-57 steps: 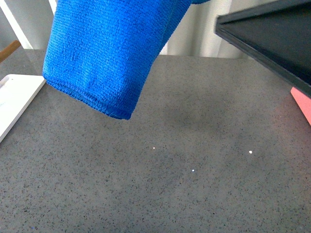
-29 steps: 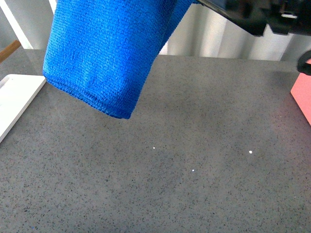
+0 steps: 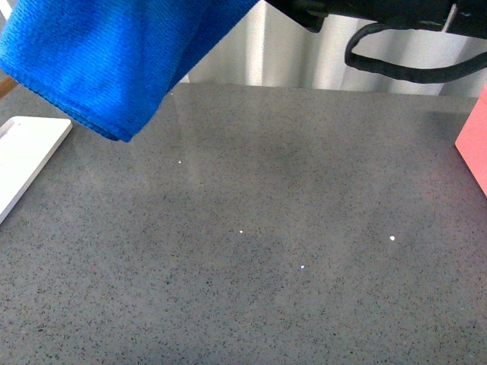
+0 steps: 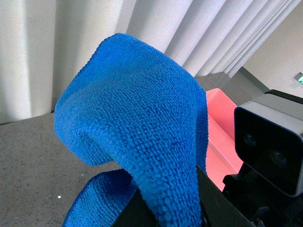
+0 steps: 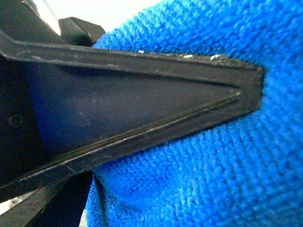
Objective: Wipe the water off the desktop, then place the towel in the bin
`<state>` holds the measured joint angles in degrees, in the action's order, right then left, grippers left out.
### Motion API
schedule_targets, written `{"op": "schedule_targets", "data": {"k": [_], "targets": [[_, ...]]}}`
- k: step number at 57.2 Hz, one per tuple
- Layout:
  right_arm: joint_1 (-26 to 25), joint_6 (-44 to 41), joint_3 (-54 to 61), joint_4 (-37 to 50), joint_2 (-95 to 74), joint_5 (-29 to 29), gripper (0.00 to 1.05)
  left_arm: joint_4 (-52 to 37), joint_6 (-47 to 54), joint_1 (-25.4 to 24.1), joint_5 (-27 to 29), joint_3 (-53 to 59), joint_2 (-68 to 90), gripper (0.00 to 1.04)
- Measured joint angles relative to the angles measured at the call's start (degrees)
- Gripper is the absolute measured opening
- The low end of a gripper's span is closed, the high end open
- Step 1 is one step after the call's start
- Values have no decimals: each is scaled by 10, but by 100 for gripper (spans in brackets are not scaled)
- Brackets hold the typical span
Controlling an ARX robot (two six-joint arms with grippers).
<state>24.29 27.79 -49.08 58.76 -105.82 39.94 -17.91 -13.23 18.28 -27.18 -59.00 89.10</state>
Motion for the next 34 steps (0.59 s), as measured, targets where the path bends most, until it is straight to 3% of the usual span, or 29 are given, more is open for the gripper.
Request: {"op": "schedule_targets", "data": {"k": [3,13,20,25,34], "targets": [[4,6,-7,0,-6,-2,93,0,1,-1,2,-1,0,5],[15,25,-12,13,-12,-2,60,0,4,-3,4,-1,0,5],[16,25,-12,14,-10,-7,44,0,6,-3,4,-1,0,5],[13,22,-11,7,-9,-17,27,0,5,-2,0,-1,0,23],[11,9,-9,-15,0,-22,10,0,5,1,-4,-1,0,43]]}}
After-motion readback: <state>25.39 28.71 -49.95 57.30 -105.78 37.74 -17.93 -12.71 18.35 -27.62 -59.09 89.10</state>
